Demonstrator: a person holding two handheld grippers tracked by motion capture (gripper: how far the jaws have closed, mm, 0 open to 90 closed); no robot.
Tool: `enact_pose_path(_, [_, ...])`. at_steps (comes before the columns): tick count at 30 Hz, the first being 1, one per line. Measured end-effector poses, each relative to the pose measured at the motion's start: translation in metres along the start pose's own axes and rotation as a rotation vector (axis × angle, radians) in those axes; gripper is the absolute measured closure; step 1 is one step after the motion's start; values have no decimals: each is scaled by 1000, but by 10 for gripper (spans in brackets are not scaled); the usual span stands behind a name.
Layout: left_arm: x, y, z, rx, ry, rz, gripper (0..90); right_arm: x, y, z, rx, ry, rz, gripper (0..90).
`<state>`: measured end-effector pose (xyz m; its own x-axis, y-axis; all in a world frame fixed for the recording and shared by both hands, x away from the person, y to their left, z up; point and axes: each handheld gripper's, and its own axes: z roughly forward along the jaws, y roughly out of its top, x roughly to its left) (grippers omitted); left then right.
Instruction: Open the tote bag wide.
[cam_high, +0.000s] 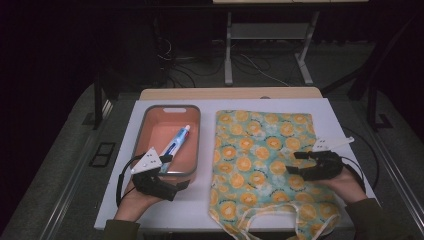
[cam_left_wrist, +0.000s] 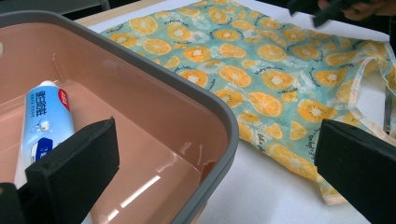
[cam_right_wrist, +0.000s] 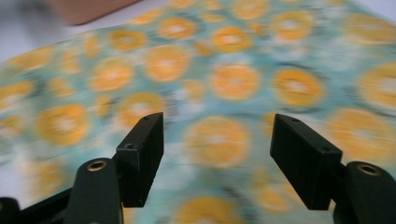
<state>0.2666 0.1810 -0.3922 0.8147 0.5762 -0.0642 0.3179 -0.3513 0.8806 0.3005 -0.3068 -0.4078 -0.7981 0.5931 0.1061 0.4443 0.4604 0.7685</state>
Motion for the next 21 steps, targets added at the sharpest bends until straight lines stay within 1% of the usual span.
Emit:
enact_pose_path(4, [0, 0, 0, 1, 1, 0, 0, 28, -3, 9, 16, 98, -60, 339])
enact_pose_path(5, [0, 0, 0, 2, 1, 1, 0, 34, -3, 11, 23, 115, -80, 338])
enact_pose_path(7, [0, 0, 0, 2, 1, 1, 0, 45, -5, 16, 43, 148, -102, 338])
enact_pose_path(8, [0, 0, 0, 3, 2, 1, 0, 50, -6, 19, 57, 159, -120, 338])
enact_pose_path(9, [0, 0, 0, 4, 2, 1, 0, 55, -8, 21, 77, 164, -141, 338])
enact_pose_path(10, [0, 0, 0, 3, 2, 0, 0, 63, -10, 26, 98, 185, -172, 341])
enact_pose_path(11, [0, 0, 0, 2, 2, 0, 0, 63, -10, 26, 98, 185, -172, 341])
enact_pose_path(12, [0, 0, 0, 3, 3, -1, 0, 67, -11, 29, 108, 201, -185, 342])
enact_pose_path(13, [0, 0, 0, 4, 3, -1, 0, 75, -12, 34, 135, 213, -226, 348])
enact_pose_path(14, [0, 0, 0, 3, 4, -1, 0, 77, -14, 36, 154, 216, -247, 348])
enact_pose_path(15, [0, 0, 0, 4, 4, -1, 0, 77, -14, 36, 154, 216, -247, 348])
enact_pose_path(16, [0, 0, 0, 4, 5, -1, 0, 79, -15, 39, 170, 220, -264, 353])
enact_pose_path(17, [0, 0, 0, 4, 5, 0, 0, 82, -17, 44, 199, 223, -276, 369])
enact_pose_path(19, [0, 0, 1, 6, 6, -1, 0, 84, -20, 47, 226, 220, -311, 393])
enact_pose_path(20, [0, 0, 1, 6, 6, -1, 0, 85, -21, 48, 221, 211, -337, 399])
enact_pose_path(21, [0, 0, 1, 6, 7, -1, 0, 85, -21, 48, 221, 211, -337, 399])
